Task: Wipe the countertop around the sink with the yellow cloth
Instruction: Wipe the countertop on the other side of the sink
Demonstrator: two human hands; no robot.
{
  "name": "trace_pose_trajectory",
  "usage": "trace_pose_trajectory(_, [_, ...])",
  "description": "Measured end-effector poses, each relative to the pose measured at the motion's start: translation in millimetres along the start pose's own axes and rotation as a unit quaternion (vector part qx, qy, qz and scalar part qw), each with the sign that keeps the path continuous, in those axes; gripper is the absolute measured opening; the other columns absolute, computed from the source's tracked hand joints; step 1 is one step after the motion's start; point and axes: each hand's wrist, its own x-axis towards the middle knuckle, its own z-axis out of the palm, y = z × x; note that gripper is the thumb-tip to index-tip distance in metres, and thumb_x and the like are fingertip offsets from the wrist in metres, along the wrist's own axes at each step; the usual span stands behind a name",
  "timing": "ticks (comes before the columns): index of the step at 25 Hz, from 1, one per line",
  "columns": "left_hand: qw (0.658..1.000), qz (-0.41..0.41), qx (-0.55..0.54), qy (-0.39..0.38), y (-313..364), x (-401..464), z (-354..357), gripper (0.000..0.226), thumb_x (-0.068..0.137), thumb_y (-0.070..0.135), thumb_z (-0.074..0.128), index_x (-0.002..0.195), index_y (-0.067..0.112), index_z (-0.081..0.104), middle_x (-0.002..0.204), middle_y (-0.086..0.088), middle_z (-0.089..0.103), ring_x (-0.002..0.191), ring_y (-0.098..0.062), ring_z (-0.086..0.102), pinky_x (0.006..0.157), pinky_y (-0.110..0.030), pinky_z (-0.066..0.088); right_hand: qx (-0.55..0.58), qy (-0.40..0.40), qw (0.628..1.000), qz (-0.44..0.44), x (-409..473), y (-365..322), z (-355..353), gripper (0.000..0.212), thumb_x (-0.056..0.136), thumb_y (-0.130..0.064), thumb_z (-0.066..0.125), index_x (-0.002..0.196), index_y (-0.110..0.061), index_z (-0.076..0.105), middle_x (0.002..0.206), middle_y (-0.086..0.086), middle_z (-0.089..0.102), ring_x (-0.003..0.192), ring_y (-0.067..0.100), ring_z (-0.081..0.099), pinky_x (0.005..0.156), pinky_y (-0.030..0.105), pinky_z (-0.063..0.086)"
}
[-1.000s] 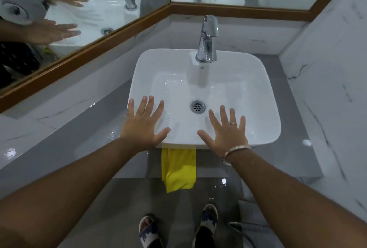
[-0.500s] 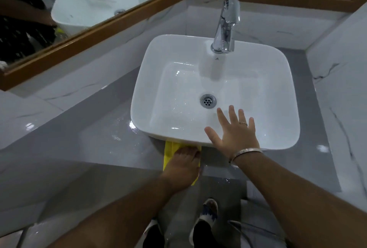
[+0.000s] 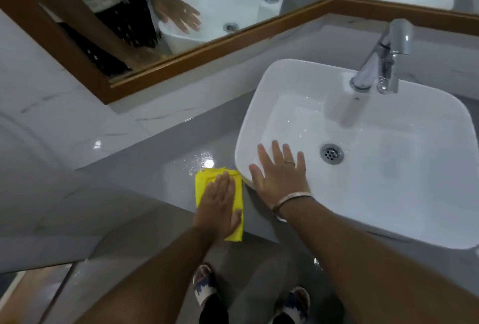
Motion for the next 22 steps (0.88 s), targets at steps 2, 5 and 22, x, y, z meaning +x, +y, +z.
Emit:
trace_pose_trajectory(2, [0.999,-0.046,0.003,0.008,-63.9,7.1,-16.3,0.075,0.082,0.041,0.043,0.137,-0.009,0.043,0.144,-0.032,0.043,0.136,-0.043,0.035,0.109,-0.053,0.023,-0.028,0.004,1.0,0.006,0.1,0.3,-0.4,0.068,0.085,-0.054,0.011,0.145,-0.024,0.022,0.154,0.013,0.027,0.14,0.037,0.024,0.111,0.06,0.014])
trace_pose_trajectory(5, [0.998,-0.048,0.032,0.002,-109.9,13.3,-29.5,0.075,0.08,0.04,0.04,0.133,-0.012,0.046,0.139,-0.036,0.046,0.128,-0.051,0.045,0.107,-0.053,0.022,-0.051,0.02,0.998,0.019,-2.5,-0.3,-7.0,0.065,0.086,-0.05,0.013,0.146,-0.025,0.019,0.154,0.012,0.028,0.14,0.037,0.026,0.112,0.06,0.019])
trace_pose_trajectory(22, [0.999,0.008,-0.048,-0.006,-47.2,189.5,-36.7,0.074,0.083,0.038,0.035,0.146,0.0,0.036,0.153,-0.023,0.034,0.142,-0.039,0.032,0.116,-0.053,0.022,-0.052,-0.037,0.997,0.034,-1.0,-11.9,-19.3,0.06,0.081,-0.036,0.028,0.138,-0.022,0.041,0.139,0.012,0.051,0.126,0.038,0.048,0.099,0.057,0.04])
